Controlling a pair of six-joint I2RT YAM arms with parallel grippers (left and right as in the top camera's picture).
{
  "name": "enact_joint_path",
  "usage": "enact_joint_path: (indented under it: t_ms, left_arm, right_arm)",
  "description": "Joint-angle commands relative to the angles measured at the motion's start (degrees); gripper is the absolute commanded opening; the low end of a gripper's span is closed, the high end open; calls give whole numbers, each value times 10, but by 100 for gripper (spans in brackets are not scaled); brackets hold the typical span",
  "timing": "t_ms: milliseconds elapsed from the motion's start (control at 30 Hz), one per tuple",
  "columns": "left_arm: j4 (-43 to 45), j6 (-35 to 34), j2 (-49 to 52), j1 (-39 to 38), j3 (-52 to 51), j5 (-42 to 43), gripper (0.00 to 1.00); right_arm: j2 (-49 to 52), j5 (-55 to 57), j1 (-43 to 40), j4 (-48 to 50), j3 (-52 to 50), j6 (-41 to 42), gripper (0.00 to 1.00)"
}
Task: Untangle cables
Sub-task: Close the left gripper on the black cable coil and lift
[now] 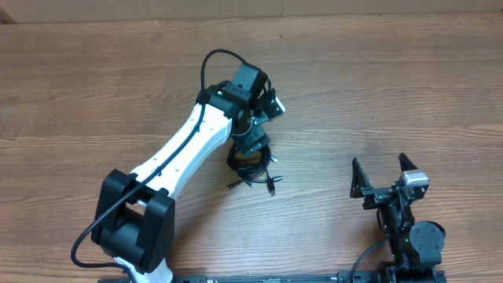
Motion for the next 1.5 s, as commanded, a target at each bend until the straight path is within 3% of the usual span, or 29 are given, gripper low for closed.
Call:
enact_joint_path:
  t_ms: [0,133,300,800,933,1100,1200,1300,1467]
  left_arm:
    - [21,26,-2,2,-2,14,90]
    - [46,50,-1,2,-14,13,91]
    - [47,86,3,2,-14,11,84]
    - [61,92,96,26,-14,-14,83]
    - [65,90,114,28,-14,-7,72]
    - [62,84,120,28,-14,34,47]
    - [62,64,120,28,-14,52,47]
    - [62,51,120,28,-14,60,38]
    - [62,36,120,28,-14,67,43]
  right_arm:
    - [-7,5,2,2,-6,-3,100]
    - [-7,5,2,2,-6,-3,100]
    - [-7,5,2,2,-6,-3,100]
    - [-7,5,2,2,-6,-3,100]
    - [-7,5,2,2,-6,-3,100]
    - [-7,5,2,2,-6,-3,100]
    - [-7,5,2,2,-6,-3,100]
    - [-7,5,2,2,-6,-3,100]
    - [-7,5,2,2,-6,-3,100]
